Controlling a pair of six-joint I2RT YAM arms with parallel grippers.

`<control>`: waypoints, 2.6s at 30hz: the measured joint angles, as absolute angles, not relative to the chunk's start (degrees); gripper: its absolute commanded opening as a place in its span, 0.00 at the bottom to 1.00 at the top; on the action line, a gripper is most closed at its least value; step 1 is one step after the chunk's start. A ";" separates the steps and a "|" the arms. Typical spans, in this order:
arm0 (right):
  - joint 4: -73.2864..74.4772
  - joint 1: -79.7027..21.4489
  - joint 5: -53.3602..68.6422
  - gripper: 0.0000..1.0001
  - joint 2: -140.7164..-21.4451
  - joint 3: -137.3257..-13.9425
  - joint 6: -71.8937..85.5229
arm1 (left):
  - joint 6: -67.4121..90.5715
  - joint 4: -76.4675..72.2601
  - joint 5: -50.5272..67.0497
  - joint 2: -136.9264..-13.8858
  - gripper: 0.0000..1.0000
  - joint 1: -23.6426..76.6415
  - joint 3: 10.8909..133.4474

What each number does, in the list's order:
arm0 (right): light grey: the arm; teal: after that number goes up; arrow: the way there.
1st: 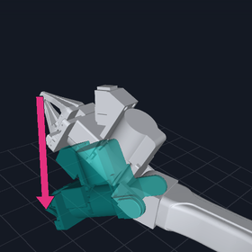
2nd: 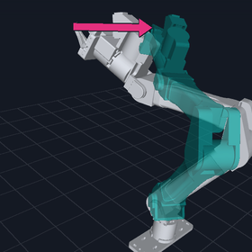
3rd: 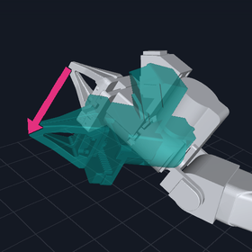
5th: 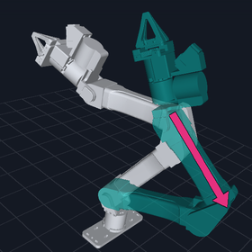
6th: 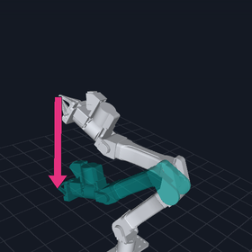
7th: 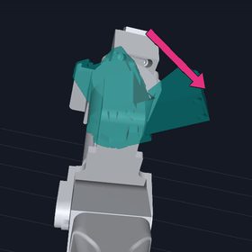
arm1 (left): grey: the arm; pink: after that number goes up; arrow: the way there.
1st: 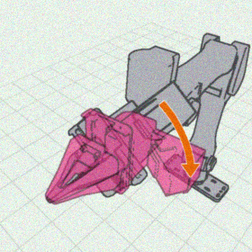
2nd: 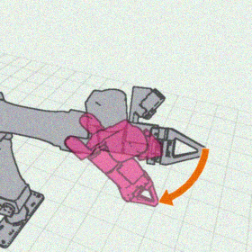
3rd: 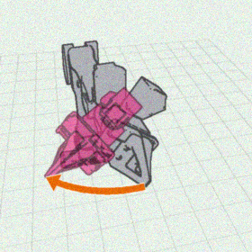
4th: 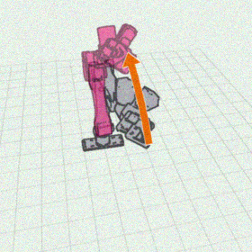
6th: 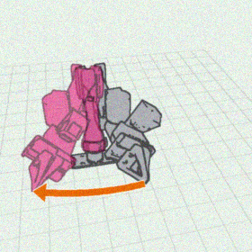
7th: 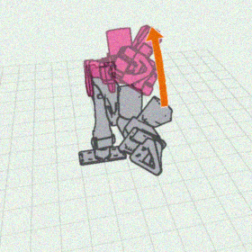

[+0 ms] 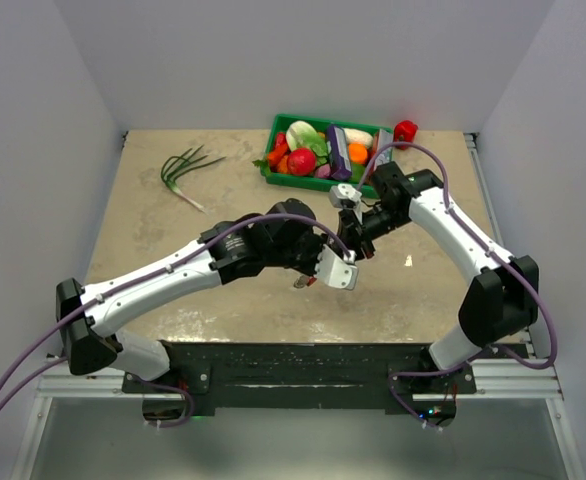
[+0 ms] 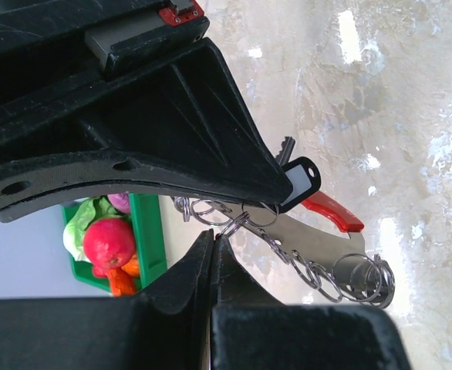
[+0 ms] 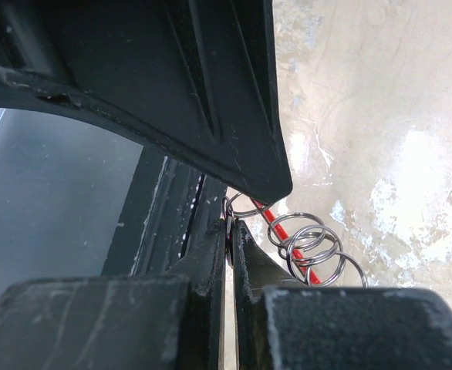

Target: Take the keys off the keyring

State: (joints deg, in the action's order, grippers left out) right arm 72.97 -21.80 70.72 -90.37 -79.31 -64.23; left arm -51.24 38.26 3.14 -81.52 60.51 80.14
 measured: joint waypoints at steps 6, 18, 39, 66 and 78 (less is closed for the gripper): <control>73.08 -21.98 71.59 0.00 -90.37 -79.81 -63.75 | -53.06 38.70 -0.05 -80.99 0.00 62.28 80.27; 73.95 -22.13 72.16 0.00 -90.11 -79.59 -63.22 | -63.35 31.31 -4.71 -77.14 0.00 65.67 72.82; 74.63 -23.88 73.76 0.00 -87.79 -78.17 -60.84 | -78.17 11.97 -1.87 -64.29 0.00 67.96 53.06; 74.39 -25.41 73.89 0.00 -88.55 -76.97 -54.04 | -90.94 -8.01 -3.90 -58.13 0.00 70.96 37.06; 60.82 -28.08 66.98 0.00 -80.88 -72.12 -38.06 | -91.33 -9.56 -4.69 -58.06 0.00 71.85 35.31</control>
State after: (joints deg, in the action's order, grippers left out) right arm 60.82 -28.08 66.98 -80.88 -72.12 -38.06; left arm -91.33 -9.56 -4.69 -58.06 71.85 35.31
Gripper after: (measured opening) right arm 0.026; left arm 0.018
